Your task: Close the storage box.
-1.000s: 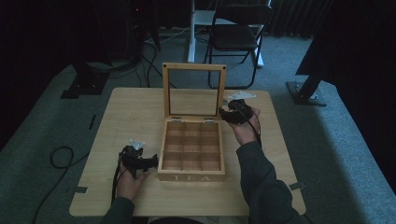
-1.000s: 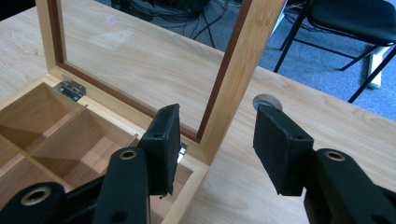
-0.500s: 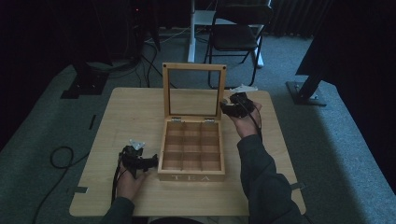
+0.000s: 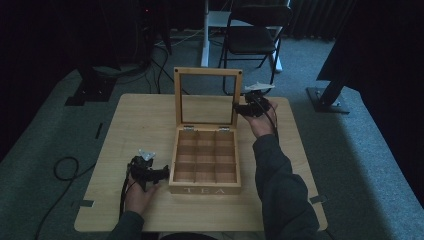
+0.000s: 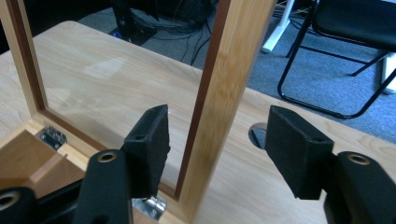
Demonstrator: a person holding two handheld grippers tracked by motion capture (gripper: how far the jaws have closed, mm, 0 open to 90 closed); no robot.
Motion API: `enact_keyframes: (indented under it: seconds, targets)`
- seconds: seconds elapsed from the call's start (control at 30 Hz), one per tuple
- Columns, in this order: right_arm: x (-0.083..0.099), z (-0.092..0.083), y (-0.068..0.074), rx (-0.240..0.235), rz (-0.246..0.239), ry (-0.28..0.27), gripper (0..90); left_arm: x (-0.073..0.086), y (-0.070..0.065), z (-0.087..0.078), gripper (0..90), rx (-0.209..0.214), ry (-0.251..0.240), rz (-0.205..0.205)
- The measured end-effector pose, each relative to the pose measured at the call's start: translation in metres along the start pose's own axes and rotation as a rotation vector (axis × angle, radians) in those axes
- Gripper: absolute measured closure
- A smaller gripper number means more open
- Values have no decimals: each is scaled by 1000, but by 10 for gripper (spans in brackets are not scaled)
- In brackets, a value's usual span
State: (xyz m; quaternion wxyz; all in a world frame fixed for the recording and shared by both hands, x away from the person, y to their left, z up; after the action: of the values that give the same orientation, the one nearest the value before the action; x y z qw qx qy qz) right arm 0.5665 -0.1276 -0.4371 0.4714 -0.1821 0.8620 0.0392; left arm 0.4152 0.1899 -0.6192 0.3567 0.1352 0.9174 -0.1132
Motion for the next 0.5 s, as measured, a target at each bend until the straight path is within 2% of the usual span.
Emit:
enact_keyframes:
  seconds: [0.1, 0.2, 0.5]
  targets:
    - [-7, 3, 1, -17, 14, -11, 371, 0, 0, 0, 16, 0, 0, 0]
    - [-14, 6, 2, -12, -1, -5, 368, 0, 0, 0, 16, 0, -1, -1]
    - [-31, 16, 7, -46, -2, -10, 358, 0, 0, 0, 16, 1, -4, -4]
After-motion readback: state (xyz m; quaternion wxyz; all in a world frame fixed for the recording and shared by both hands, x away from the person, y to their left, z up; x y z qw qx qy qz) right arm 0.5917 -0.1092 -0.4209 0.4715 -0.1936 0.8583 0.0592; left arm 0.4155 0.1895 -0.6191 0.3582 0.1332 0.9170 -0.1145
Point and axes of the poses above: each handheld gripper's, and its own axes: z roughly forward along the jaws, x roughly out of its underside, y roughly to its left, the point moved 10 cm from there along z, roughly forward along the jaws, and after that the axes turned 10 degrees about x, right-handed, at the moved point
